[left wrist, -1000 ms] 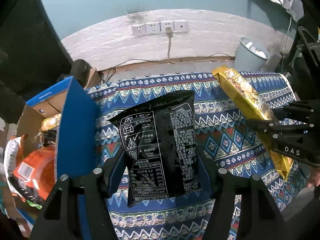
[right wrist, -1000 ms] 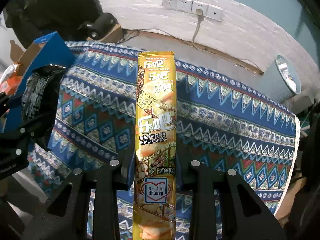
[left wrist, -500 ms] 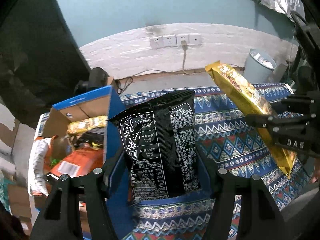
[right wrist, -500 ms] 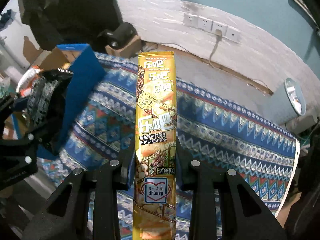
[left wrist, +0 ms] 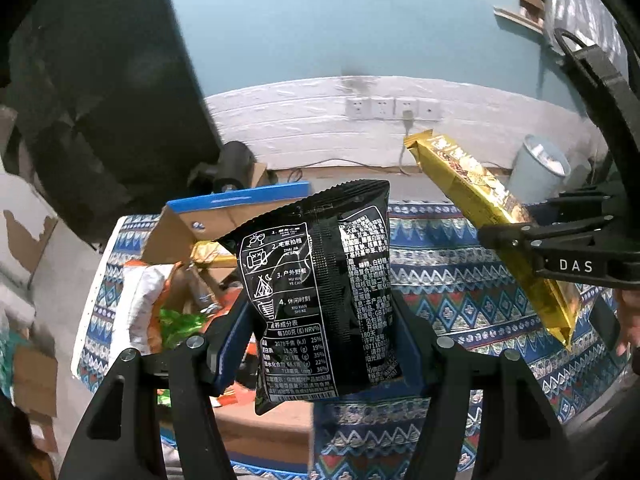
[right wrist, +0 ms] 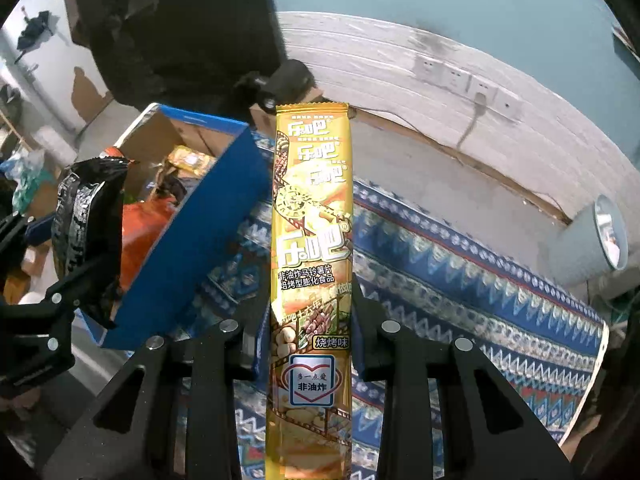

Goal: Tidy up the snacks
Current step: 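Carry both snacks over the cardboard box and open both grippers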

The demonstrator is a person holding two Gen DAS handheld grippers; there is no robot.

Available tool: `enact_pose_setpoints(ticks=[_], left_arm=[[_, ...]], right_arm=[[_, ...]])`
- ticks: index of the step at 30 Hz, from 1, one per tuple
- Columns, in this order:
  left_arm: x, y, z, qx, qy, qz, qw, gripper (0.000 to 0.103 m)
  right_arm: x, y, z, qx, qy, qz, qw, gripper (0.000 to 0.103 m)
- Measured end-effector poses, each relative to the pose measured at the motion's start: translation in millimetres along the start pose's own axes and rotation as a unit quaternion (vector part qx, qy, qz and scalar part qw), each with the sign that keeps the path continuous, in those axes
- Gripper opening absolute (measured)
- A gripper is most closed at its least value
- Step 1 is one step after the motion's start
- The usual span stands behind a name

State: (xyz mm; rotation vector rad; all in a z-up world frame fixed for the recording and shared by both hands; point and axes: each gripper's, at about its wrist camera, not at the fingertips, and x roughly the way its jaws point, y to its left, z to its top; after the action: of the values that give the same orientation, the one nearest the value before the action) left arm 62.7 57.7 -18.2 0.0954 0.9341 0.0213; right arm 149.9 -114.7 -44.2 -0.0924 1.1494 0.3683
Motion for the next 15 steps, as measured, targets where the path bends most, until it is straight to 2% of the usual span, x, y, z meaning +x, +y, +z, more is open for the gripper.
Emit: enact_pose_setpoints(ticks=[15], left_arm=[[-4.1, 82.8, -15.6, -0.077, 0.002, 0.015, 0.9969, 0.066]], right_arm=[[25.9, 78.1, 50.4, -0.051, 0.014, 0.026, 0.998, 0.030]])
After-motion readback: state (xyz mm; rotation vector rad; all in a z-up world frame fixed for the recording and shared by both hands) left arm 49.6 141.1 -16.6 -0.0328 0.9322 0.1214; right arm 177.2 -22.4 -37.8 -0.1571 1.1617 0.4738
